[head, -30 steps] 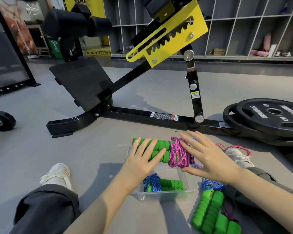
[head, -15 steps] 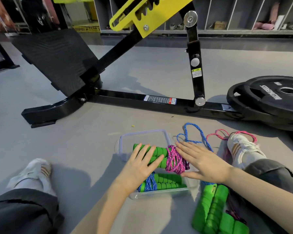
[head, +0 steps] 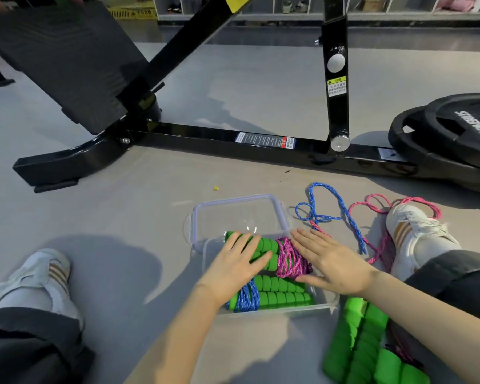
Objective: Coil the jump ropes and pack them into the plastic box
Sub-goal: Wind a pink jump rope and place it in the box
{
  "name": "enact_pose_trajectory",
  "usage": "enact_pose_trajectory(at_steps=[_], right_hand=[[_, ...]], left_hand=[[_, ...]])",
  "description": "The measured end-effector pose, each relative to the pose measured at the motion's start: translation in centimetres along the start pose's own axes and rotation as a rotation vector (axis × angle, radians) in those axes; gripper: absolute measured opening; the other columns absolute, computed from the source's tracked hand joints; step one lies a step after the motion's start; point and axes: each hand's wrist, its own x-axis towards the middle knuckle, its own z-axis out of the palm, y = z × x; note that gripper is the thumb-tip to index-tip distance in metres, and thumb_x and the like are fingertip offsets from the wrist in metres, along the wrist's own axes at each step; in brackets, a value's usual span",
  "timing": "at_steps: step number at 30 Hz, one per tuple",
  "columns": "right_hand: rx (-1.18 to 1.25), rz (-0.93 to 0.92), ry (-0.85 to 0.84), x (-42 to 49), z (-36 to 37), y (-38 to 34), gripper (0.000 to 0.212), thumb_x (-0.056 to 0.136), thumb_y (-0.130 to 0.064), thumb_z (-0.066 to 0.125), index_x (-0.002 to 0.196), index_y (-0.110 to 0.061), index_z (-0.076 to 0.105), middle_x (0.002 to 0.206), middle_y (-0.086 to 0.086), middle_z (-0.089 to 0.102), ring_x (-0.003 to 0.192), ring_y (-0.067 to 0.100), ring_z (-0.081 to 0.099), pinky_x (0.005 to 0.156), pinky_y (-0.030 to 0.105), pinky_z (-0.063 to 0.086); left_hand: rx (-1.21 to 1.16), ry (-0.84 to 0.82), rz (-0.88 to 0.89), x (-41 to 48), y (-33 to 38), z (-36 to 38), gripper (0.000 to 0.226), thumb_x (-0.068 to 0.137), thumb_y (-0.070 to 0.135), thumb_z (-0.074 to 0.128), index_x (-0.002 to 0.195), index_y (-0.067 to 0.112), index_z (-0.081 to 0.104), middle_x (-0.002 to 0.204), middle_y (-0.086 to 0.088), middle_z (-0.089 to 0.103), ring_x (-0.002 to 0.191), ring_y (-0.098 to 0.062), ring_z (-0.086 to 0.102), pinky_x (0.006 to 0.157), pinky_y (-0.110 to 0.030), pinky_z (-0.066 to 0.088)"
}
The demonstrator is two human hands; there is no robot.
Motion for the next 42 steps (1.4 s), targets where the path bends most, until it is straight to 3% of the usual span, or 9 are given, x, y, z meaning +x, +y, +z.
enact_pose_trajectory(at_steps=[3,6,12,18,23,26,29,35,42], right_hand=[[0.016,0.040,-0.016,0.1,0.6,-0.2,0.082,0.094,-0.062,0.013,0.126,0.000,0.057,0.130,0.015,0.057,0.121,0.027,0.054,0.110,0.033,0.027],[0.015,0.061,-0.051,0.5,0.5,-0.5,0.084,0.094,-0.062,0.009,0.120,-0.002,0.062,0.122,0.013,0.063,0.111,0.026,0.062,0.096,0.036,0.043],[0.015,0.119,-0.144,1.1,1.0,-1.4,0.090,0.092,-0.066,0.006,0.110,-0.003,0.068,0.104,0.011,0.071,0.093,0.025,0.070,0.082,0.040,0.055],[0.080,0.165,-0.195,1.3,0.6,-1.8,0.101,0.086,-0.073,-0.002,0.127,0.000,0.056,0.122,0.014,0.063,0.114,0.024,0.061,0.107,0.042,0.034],[0.155,0.215,-0.273,1.2,-1.0,-2.8,0.127,0.057,-0.082,-0.029,0.149,-0.009,0.018,0.150,0.006,0.035,0.138,0.016,0.033,0.115,0.030,-0.004],[0.163,0.279,-0.281,1.3,-2.0,-3.5,0.141,0.039,-0.075,-0.044,0.149,-0.010,0.015,0.153,0.002,0.030,0.139,0.018,0.030,0.114,0.025,0.003],[0.133,0.266,-0.292,1.4,-2.4,-3.8,0.144,0.034,-0.071,-0.049,0.150,-0.012,0.013,0.154,0.001,0.027,0.140,0.018,0.029,0.116,0.027,0.007],[0.164,0.268,-0.335,1.7,-2.6,-3.9,0.077,0.092,-0.062,0.021,0.151,-0.013,0.006,0.157,0.001,0.017,0.142,0.018,0.022,0.115,0.026,0.001],[0.145,0.260,-0.339,1.5,-2.7,-4.0,0.072,0.096,-0.055,0.028,0.151,-0.014,0.005,0.158,0.000,0.010,0.143,0.018,0.020,0.112,0.023,-0.007]], left_hand=[[-0.018,-0.061,0.008,0.4,-0.2,0.4,0.090,0.074,-0.010,0.061,0.151,0.016,0.021,0.154,-0.025,0.018,0.142,-0.039,0.017,0.116,-0.051,0.003],[-0.053,-0.046,-0.024,0.6,-0.3,0.3,0.088,0.068,-0.007,0.069,0.146,0.018,0.035,0.151,-0.023,0.030,0.139,-0.038,0.028,0.115,-0.050,0.007],[-0.143,-0.081,-0.072,0.3,0.0,0.7,0.080,0.089,-0.009,0.044,0.154,0.023,0.007,0.160,-0.013,-0.002,0.147,-0.030,-0.003,0.113,-0.042,-0.017],[-0.143,-0.077,-0.144,-0.1,-0.1,1.6,0.071,0.100,0.017,0.046,0.152,0.029,-0.001,0.160,-0.006,-0.003,0.147,-0.028,-0.003,0.109,-0.041,-0.018],[-0.275,-0.049,-0.167,-0.3,1.3,1.3,0.048,0.095,0.036,0.038,0.141,0.027,0.046,0.146,-0.010,0.045,0.136,-0.031,0.040,0.111,-0.049,0.026],[-0.311,-0.097,-0.229,-0.6,1.2,1.7,0.059,0.100,0.020,0.041,0.153,0.026,0.016,0.160,-0.010,0.010,0.147,-0.029,0.004,0.114,-0.042,-0.010],[-0.348,-0.050,-0.288,-0.3,1.3,1.8,0.062,0.100,0.012,0.041,0.153,0.028,0.013,0.159,-0.011,0.007,0.147,-0.026,-0.001,0.112,-0.038,-0.016],[-0.435,-0.099,-0.342,-0.3,1.6,2.2,0.062,0.101,0.010,0.038,0.153,0.028,0.010,0.160,-0.011,0.002,0.147,-0.024,-0.004,0.115,-0.037,-0.012],[-0.753,-0.206,-0.434,-0.5,1.1,2.1,0.053,0.106,0.021,0.025,0.153,0.015,0.003,0.161,0.000,-0.001,0.147,-0.013,-0.006,0.116,-0.027,-0.006]])
